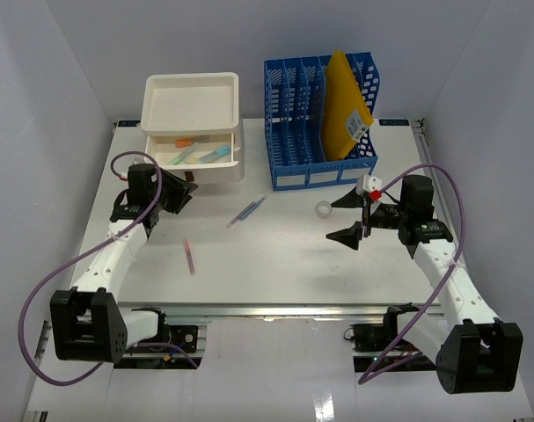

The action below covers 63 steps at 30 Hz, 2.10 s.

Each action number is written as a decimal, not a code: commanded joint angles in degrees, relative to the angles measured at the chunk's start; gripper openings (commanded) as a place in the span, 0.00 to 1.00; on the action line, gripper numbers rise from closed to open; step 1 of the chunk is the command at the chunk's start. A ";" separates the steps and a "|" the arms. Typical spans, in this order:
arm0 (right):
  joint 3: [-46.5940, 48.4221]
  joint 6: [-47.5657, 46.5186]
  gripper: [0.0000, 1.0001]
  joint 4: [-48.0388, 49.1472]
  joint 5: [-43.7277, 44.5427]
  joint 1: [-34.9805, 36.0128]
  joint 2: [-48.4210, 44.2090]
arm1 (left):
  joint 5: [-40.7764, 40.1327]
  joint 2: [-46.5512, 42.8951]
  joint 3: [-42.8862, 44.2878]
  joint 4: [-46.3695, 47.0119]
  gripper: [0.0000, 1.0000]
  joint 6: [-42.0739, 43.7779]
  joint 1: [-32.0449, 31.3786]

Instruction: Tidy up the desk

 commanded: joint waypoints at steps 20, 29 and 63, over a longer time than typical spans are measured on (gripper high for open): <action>1.00 -0.16 0.96 -0.37 0.81 -0.70 -0.73 | -3.31 26.40 32.47 -2.94 0.65 3.38 0.15; 0.91 -0.47 0.96 -0.42 0.88 -1.06 -0.44 | 5.68 12.04 14.13 12.21 0.75 14.56 0.15; 1.00 -1.75 0.96 -1.22 1.32 -1.93 2.93 | 0.73 27.59 8.11 40.61 0.55 48.93 0.15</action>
